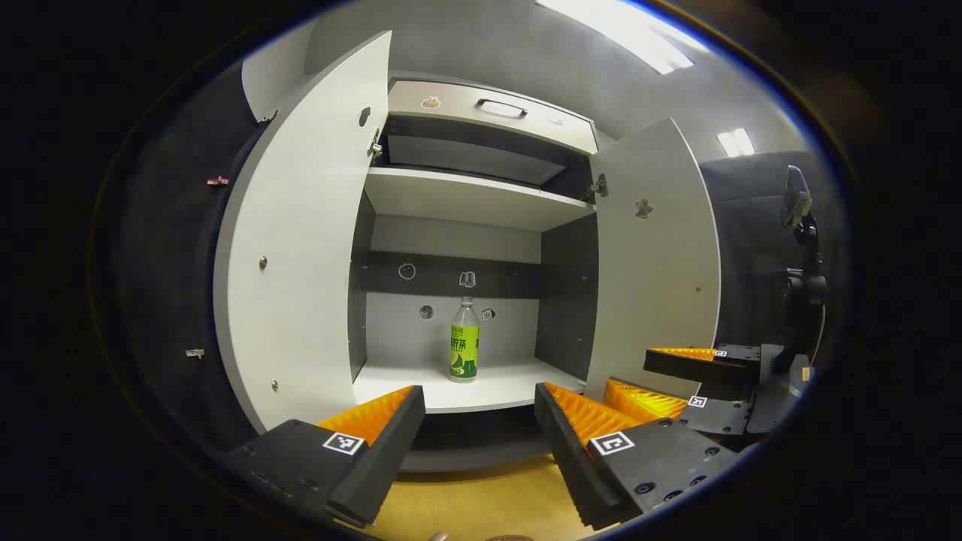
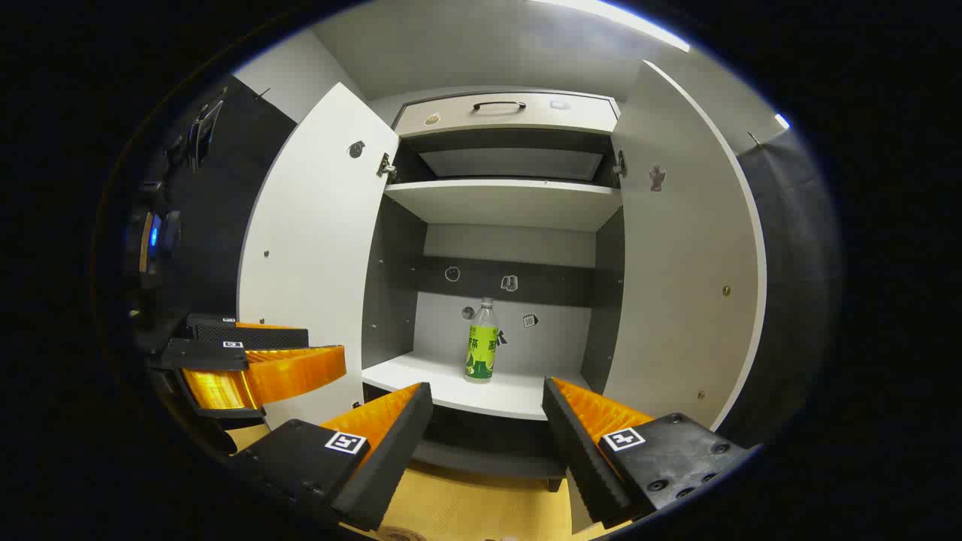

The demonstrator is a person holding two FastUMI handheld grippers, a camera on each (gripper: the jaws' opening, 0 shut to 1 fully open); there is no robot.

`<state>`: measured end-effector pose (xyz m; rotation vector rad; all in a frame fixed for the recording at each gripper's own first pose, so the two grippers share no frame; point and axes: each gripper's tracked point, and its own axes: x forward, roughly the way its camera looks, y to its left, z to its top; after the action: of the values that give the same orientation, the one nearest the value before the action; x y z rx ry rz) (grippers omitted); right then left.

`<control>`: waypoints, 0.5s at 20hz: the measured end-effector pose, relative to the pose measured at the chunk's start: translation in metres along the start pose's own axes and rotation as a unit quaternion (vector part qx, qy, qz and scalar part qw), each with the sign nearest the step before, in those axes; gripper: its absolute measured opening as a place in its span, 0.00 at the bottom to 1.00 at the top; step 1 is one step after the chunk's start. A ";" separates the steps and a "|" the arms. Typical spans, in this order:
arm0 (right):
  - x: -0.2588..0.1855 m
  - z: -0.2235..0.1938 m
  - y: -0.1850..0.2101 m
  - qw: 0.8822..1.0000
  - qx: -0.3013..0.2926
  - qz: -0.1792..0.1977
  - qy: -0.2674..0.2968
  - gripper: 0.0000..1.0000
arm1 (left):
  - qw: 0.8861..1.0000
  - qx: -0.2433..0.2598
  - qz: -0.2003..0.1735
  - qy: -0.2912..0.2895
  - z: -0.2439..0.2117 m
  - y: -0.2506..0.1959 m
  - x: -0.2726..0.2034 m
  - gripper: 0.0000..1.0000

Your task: Grasp the bottle in the cabinet with the left hand and place it on the coaster, then close the right door with the right hand and the left door with the left hand.

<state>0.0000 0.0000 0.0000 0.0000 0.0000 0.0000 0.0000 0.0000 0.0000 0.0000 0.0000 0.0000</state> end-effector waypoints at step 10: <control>-0.011 -0.001 -0.004 1.000 0.003 -0.009 0.002 0.98 | 1.000 0.006 -0.008 0.007 -0.006 -0.008 -0.004 0.94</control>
<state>-0.0108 -0.0038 -0.0012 0.0070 0.0041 -0.0185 -0.0043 -0.0079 -0.0063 0.0117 0.0142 -0.0168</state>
